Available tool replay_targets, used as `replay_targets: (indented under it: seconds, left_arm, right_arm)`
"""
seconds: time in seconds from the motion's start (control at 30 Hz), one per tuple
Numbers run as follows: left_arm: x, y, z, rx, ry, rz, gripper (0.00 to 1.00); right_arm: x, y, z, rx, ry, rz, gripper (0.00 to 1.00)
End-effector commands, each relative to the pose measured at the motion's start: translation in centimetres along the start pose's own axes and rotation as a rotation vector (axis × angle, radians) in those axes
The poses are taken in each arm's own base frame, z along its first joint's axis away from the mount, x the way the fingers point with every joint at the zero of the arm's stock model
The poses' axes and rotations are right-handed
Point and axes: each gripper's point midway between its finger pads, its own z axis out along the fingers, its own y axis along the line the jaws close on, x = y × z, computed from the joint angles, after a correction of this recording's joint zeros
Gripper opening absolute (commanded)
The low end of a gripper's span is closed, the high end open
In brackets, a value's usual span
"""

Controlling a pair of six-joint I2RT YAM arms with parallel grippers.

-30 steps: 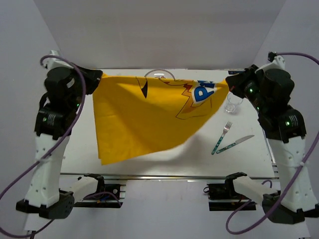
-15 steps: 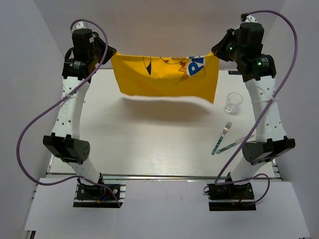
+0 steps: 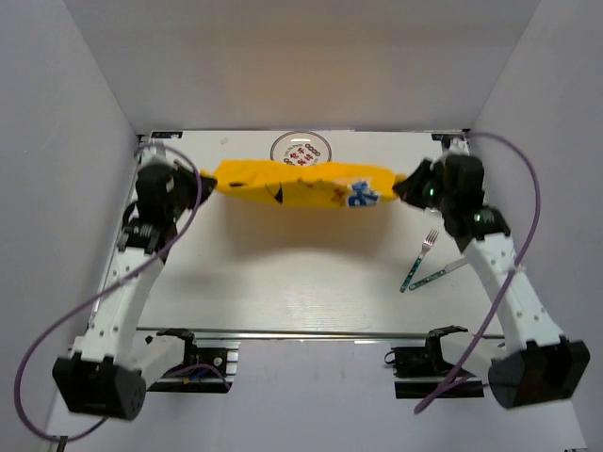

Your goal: Set the dinner table for one person

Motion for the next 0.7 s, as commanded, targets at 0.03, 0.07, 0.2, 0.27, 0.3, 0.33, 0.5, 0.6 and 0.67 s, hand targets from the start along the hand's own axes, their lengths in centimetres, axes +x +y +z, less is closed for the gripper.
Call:
replay_targets:
  seconds: [0.03,0.07,0.2,0.27,0.3,0.33,0.5,0.6,0.67]
  left_arm:
    - [4.3,5.4,-5.2,-0.09,-0.028,-0.082,0.37]
    - [5.3,6.5,-6.0,-0.115,-0.017,-0.083,0.64]
    - [8.2,9.1,-11.4,-0.194,0.062,-0.05,0.98]
    - [7.7,8.3,-13.6,-0.16,0.039,-0.046,0.98]
    - [7.0,7.5,-14.6,-0.15,0.031,-0.045,0.98]
    - [6.8,7.0,-14.8,-0.135,0.034,-0.044,0.98]
    - [6.6,2.9,-9.2,0.041,0.126,0.008,0.98]
    - [8.6,3.4,-2.3,-0.014,0.279,0.018,0.98]
    - [10.2,5.3,2.7,-0.119,0.384,0.004,0.98]
  right_arm:
    - [6.6,-0.7,-2.4,-0.122,0.006,0.047,0.18]
    - [7.8,-0.9,-2.8,-0.148,0.01,0.034,0.54]
    - [10.1,-2.5,-6.1,-0.097,0.027,-0.029,0.89]
    - [9.5,-1.9,-7.6,-0.102,0.022,-0.06,0.89]
    - [9.3,-1.6,-7.9,-0.113,0.024,-0.064,0.89]
    - [8.8,-1.1,-8.1,-0.127,0.02,-0.069,0.89]
    - [10.8,-2.7,-3.0,-0.063,0.174,-0.029,0.89]
    - [12.0,-4.5,1.2,0.043,0.297,-0.011,0.89]
    - [12.3,-5.0,4.7,0.086,0.375,-0.013,0.89]
